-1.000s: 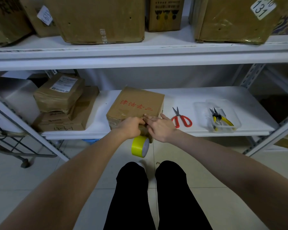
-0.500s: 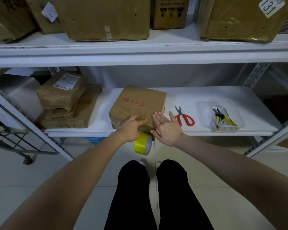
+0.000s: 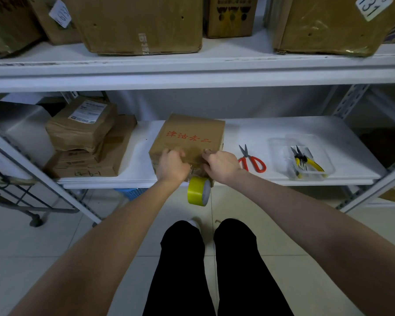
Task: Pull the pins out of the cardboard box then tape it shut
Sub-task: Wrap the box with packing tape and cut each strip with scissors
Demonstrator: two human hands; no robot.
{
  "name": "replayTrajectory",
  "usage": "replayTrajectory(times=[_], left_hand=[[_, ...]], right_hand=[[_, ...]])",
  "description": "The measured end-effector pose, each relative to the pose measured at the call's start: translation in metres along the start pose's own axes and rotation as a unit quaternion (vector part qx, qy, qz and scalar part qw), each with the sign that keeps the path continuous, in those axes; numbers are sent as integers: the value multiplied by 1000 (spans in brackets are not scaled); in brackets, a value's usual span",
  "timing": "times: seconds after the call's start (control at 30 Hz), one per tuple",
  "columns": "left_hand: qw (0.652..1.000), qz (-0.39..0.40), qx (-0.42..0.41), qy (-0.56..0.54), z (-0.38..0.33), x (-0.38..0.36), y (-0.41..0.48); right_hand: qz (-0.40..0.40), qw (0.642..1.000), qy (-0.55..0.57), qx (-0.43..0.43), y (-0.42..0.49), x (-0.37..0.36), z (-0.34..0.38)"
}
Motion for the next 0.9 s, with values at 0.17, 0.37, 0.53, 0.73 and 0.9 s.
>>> replayTrajectory(times=[0.17,0.37,0.53,0.73,0.9], left_hand=[[970,182,111,-118,15,-51,-20],[953,152,141,-220,23,-80,-25],[972,140,151,-113,38,-93,-15],[973,161,121,-114,33,-104,-12],[969,130,105,-182,36,-101,-4]], right_hand=[[-16,999,-25,13,3,7,-2],[-22,998,-49,12,6,9,2],[-26,997,-67,27,5,8,3],[-25,995,-93,38,4,5,3],[-25,991,-120,51,5,6,8]])
Point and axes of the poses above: each hand's wrist, its own y-axis towards the middle knuckle, its own x-axis out of the back of the hand, z = x × y, the point moved 9 cm from there along y, towards the middle knuckle, and after that the axes turned 8 degrees about y, right-handed, at the moved point
